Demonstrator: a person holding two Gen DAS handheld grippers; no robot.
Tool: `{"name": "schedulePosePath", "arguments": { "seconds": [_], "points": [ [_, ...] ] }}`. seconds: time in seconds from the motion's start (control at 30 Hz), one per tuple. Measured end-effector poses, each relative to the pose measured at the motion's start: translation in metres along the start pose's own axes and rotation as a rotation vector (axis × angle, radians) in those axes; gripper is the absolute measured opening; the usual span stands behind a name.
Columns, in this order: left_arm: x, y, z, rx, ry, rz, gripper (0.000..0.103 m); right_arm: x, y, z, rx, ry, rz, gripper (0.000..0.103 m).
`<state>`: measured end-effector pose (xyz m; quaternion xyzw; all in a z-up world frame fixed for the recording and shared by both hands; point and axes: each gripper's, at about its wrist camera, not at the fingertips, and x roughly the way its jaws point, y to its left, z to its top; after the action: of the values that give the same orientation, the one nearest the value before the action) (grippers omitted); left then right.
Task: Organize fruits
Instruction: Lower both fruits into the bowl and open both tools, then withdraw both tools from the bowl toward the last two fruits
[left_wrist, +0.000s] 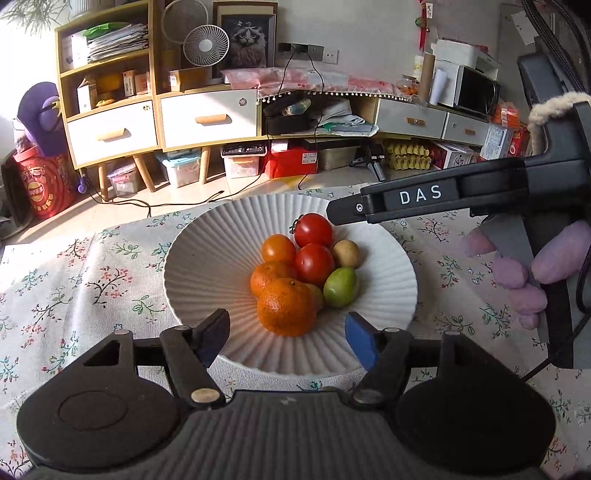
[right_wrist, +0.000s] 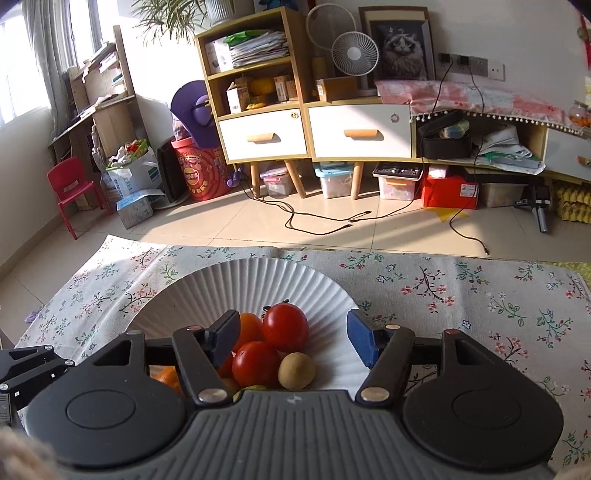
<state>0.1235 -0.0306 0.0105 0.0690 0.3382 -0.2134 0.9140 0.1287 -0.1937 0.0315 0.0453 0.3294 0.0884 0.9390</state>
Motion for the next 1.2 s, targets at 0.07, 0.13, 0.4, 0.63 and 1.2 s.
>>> {"name": "schedulePosePath", "arguments": {
  "seconds": [0.07,0.13,0.4,0.63,1.2],
  "points": [
    [-0.006,0.0,-0.003,0.001,0.001,0.007,0.07,-0.006,0.0,-0.002,0.004,-0.004,0.001,0.067],
    [-0.012,0.0,-0.006,0.002,0.005,0.013,0.071,-0.013,0.0,-0.004,0.007,-0.005,0.003,0.07],
    [-0.034,0.001,-0.02,-0.014,0.031,0.033,0.084,-0.037,0.004,-0.018,-0.002,0.001,0.015,0.081],
    [-0.046,0.002,-0.032,-0.022,0.054,0.055,0.091,-0.052,0.007,-0.03,0.01,0.001,0.019,0.093],
    [-0.054,0.001,-0.069,-0.094,0.101,0.07,0.093,-0.06,0.012,-0.07,0.023,0.036,0.021,0.102]
  ]
}}
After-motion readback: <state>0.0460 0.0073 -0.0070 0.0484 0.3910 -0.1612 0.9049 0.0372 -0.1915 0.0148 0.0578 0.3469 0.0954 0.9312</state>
